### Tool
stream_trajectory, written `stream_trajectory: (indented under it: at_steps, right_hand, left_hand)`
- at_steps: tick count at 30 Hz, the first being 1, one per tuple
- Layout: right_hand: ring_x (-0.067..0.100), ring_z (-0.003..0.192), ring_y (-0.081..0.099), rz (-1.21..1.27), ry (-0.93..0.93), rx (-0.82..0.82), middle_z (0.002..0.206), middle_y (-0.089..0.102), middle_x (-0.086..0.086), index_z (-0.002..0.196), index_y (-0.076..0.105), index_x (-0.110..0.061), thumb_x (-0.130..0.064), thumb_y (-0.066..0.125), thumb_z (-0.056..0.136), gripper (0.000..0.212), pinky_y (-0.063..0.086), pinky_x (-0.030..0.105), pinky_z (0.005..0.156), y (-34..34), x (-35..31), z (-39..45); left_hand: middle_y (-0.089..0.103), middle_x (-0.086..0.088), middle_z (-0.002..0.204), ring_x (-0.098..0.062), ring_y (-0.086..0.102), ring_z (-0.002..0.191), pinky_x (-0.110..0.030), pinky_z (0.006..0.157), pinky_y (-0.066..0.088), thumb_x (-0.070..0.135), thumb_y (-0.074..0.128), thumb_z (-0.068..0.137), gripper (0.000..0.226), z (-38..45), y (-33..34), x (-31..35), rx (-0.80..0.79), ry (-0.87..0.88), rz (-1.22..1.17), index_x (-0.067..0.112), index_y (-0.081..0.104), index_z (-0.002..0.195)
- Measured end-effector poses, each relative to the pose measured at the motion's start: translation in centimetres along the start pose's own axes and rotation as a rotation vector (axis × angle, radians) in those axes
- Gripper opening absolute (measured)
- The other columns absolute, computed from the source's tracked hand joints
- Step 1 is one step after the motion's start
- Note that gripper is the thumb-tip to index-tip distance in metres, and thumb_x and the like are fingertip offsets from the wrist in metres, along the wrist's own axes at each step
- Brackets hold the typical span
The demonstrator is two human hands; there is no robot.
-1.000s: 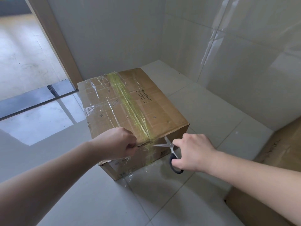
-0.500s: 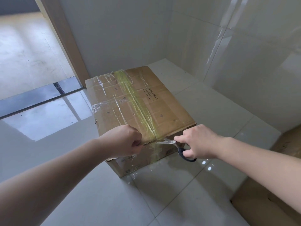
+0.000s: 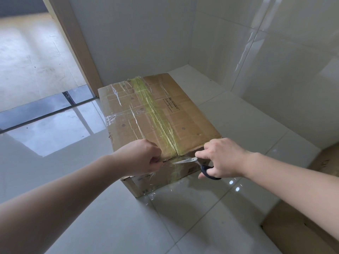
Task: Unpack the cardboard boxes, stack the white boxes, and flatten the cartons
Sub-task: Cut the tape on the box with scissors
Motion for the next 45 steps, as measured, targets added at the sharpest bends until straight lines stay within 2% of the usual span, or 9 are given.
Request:
stream_trajectory:
  at_steps: [5,12,14,18,22,28,36,41,45]
  right_hand:
    - [0.023,0.085,0.058,-0.037,-0.029,-0.015,0.086,0.061,-0.002,0.093,0.056,-0.025,-0.065,0.049,0.082,0.042,0.043,0.029,0.062,-0.5,-1.8,1.3]
    - [0.028,0.076,0.058,-0.160,-0.058,-0.081,0.085,0.061,0.005,0.089,0.049,-0.018,-0.028,0.035,0.094,0.018,0.029,0.031,0.055,0.5,-3.2,1.8]
    - [0.028,0.076,0.058,-0.141,-0.055,-0.081,0.083,0.060,0.005,0.089,0.050,-0.017,-0.028,0.036,0.094,0.018,0.030,0.032,0.055,0.7,-3.4,1.6]
    - [0.024,0.078,0.059,-0.069,-0.059,-0.042,0.079,0.057,0.000,0.091,0.055,-0.020,-0.046,0.041,0.092,0.029,0.032,0.030,0.056,0.3,-3.8,1.1]
    - [0.022,0.087,0.055,-0.012,-0.051,-0.028,0.089,0.057,0.000,0.099,0.054,-0.025,-0.057,0.049,0.083,0.036,0.035,0.029,0.063,0.1,-5.1,1.3]
    - [0.028,0.083,0.058,-0.026,-0.117,0.019,0.087,0.060,0.005,0.096,0.057,-0.020,-0.047,0.044,0.086,0.032,0.036,0.031,0.060,-0.9,-8.3,3.0]
    - [0.028,0.079,0.059,-0.047,-0.165,-0.036,0.086,0.062,0.005,0.093,0.061,-0.015,-0.034,0.043,0.091,0.025,0.033,0.030,0.056,-0.8,-10.8,4.7]
    - [0.027,0.064,0.046,-0.085,-0.168,-0.105,0.081,0.058,0.007,0.087,0.058,-0.014,-0.014,0.047,0.090,0.011,0.032,0.031,0.053,-0.4,-11.1,4.7]
    - [0.026,0.064,0.042,-0.061,-0.139,-0.094,0.084,0.059,0.007,0.083,0.049,-0.015,-0.009,0.047,0.089,0.009,0.030,0.032,0.055,-0.5,-10.8,4.4]
  left_hand:
    - [0.047,0.002,0.057,-0.016,0.042,0.052,-0.025,0.049,0.036,0.022,0.064,0.080,0.028,-0.1,0.0,-0.1,0.013,0.006,-0.014,0.011,0.052,0.058]
    - [0.048,0.001,0.057,-0.016,0.043,0.052,-0.027,0.050,0.039,0.025,0.067,0.080,0.031,-0.2,-0.4,-0.3,0.036,0.016,-0.051,0.011,0.051,0.057]
    - [0.047,0.002,0.056,-0.017,0.043,0.052,-0.028,0.050,0.040,0.027,0.067,0.079,0.032,-0.3,-0.4,-0.3,0.022,0.018,-0.065,0.012,0.050,0.056]
    - [0.045,-0.003,0.054,-0.020,0.042,0.051,-0.031,0.051,0.040,0.048,0.058,0.084,0.047,-0.4,-0.8,-1.3,-0.016,-0.033,-0.184,0.013,0.046,0.055]
    - [0.042,-0.009,0.054,-0.026,0.040,0.052,-0.034,0.053,0.040,0.036,0.051,0.093,0.048,-0.3,-1.1,-3.0,-0.015,-0.087,-0.192,0.016,0.035,0.053]
    - [0.048,-0.004,0.055,-0.023,0.046,0.054,-0.033,0.055,0.044,0.033,0.057,0.091,0.041,-0.2,-0.7,-3.5,-0.039,-0.100,-0.141,0.020,0.041,0.055]
    - [0.046,-0.004,0.054,-0.025,0.044,0.054,-0.031,0.053,0.040,0.032,0.057,0.090,0.042,-0.2,-0.6,-3.7,-0.018,-0.094,-0.155,0.021,0.038,0.054]
    - [0.045,-0.003,0.053,-0.024,0.042,0.053,-0.032,0.053,0.040,0.032,0.057,0.089,0.045,-0.1,-0.5,-3.9,-0.029,-0.106,-0.160,0.023,0.034,0.052]
    - [0.044,-0.002,0.053,-0.024,0.042,0.053,-0.033,0.053,0.041,0.034,0.056,0.089,0.045,0.0,-0.4,-3.8,-0.038,-0.113,-0.134,0.022,0.035,0.052]
Point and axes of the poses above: each hand's wrist, its own z-axis towards the middle knuckle, its own y-axis out of the palm, x = y × z, the point moved 10 cm from there along z, towards the middle knuckle
